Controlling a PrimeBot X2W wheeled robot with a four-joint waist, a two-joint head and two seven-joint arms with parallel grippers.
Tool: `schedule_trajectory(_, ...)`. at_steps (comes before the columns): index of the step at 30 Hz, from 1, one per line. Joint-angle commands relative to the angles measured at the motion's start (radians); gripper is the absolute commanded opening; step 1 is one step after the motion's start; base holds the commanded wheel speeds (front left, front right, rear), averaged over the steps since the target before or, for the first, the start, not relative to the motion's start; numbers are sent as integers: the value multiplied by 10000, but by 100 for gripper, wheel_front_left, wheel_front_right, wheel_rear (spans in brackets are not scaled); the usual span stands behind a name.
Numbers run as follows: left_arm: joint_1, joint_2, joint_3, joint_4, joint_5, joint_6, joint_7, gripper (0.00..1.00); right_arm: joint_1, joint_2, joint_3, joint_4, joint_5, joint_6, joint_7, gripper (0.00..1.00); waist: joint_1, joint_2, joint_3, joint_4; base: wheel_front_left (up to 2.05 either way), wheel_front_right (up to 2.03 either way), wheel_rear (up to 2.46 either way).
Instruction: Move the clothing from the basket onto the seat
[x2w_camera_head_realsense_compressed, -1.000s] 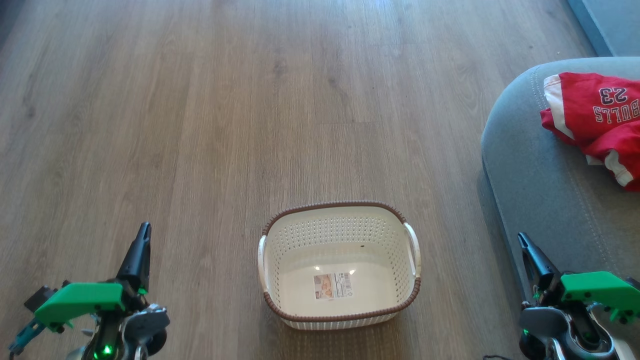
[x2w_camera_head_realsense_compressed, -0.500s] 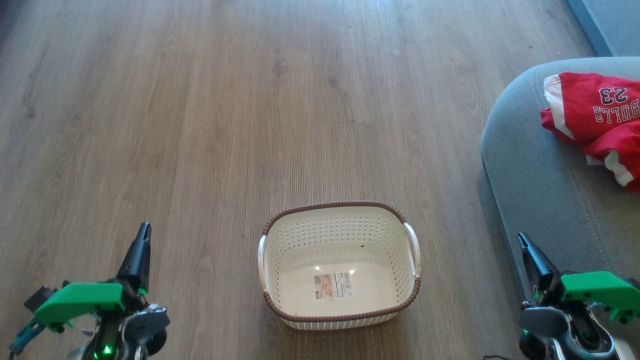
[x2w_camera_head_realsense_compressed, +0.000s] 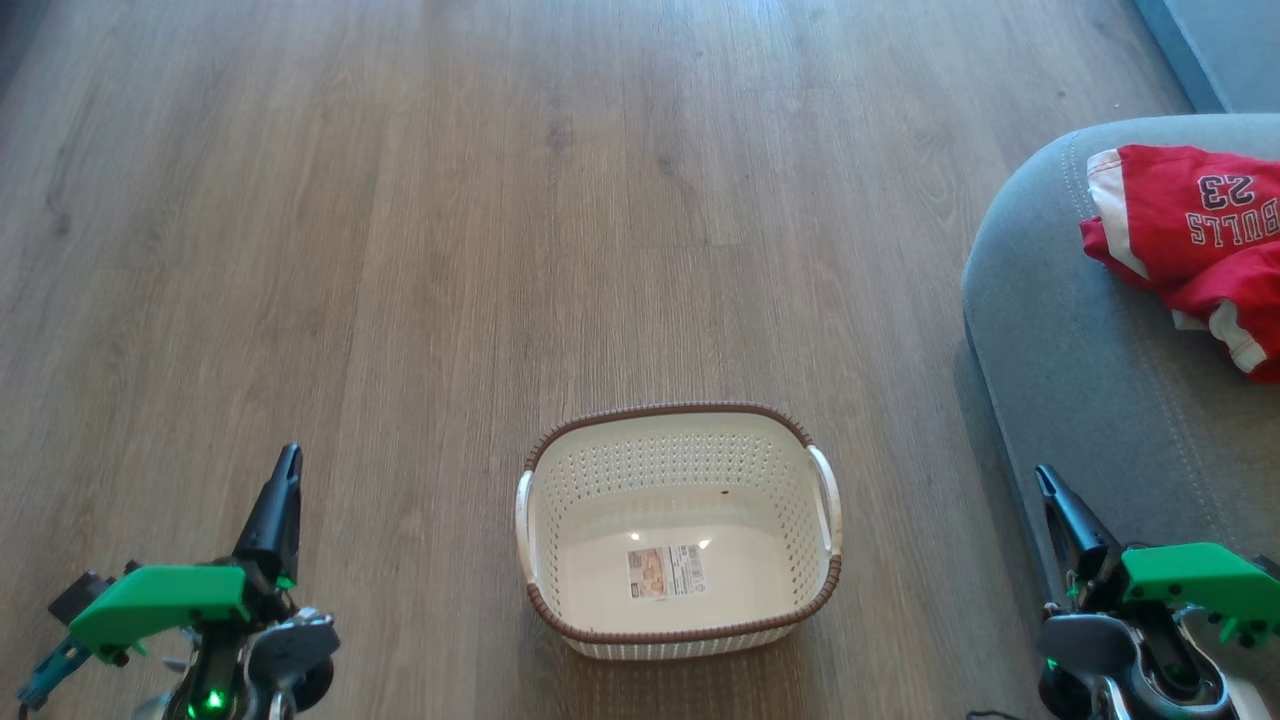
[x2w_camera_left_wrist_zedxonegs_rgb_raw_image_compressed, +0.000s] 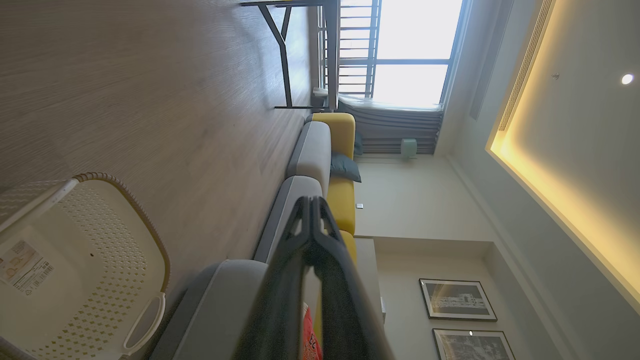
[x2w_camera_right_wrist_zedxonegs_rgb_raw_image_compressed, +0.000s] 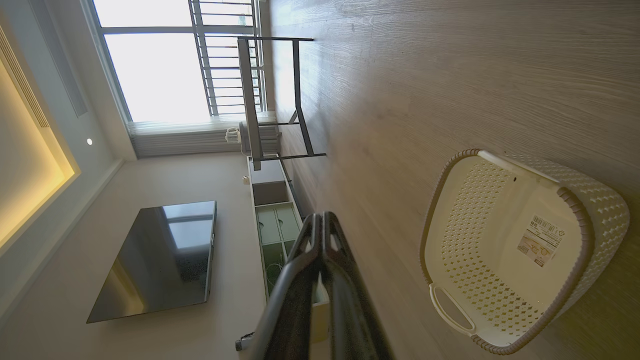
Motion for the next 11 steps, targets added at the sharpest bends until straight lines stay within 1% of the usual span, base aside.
schedule_trajectory(1, -563, 38, 368, -294, 37, -69, 79, 0, -495, -135, 175, -370, 62, 69, 75, 0, 0, 0, 0, 0, 0, 0, 0)
schedule_trajectory(11, -563, 38, 369, -294, 37, -69, 79, 0, -495, -135, 175, -370, 63, 69, 75, 0, 0, 0, 0, 0, 0, 0, 0)
